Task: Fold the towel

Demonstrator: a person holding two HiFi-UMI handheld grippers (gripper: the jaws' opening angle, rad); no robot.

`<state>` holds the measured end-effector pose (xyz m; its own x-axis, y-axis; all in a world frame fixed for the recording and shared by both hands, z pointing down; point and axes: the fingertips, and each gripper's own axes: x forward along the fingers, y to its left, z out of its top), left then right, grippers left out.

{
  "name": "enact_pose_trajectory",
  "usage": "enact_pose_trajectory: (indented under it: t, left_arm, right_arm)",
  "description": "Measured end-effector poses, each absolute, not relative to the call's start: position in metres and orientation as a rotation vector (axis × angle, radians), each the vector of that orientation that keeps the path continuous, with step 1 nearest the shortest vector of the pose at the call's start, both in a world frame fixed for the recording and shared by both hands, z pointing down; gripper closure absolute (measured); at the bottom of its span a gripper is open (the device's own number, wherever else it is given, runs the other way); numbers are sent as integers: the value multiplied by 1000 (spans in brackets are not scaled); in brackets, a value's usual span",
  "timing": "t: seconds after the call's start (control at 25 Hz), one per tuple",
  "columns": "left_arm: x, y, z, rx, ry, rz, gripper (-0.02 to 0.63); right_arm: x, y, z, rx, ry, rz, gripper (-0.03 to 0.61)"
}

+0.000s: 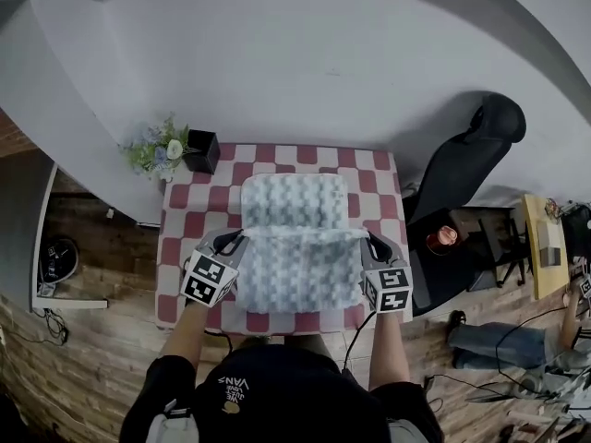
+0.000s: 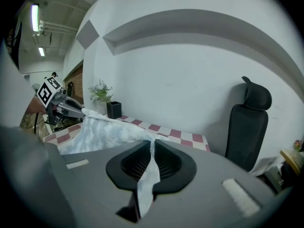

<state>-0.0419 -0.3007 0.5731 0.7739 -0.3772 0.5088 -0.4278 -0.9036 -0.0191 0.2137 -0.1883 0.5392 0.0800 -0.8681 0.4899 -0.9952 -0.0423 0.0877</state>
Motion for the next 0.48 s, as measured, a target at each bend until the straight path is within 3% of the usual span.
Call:
enact_pose_trajectory:
  t: [0.48]
  left_arm:
    - [-18, -377, 610, 2708, -869, 839, 583]
  right_arm:
    - [252, -290, 590, 1845, -1919, 510, 551]
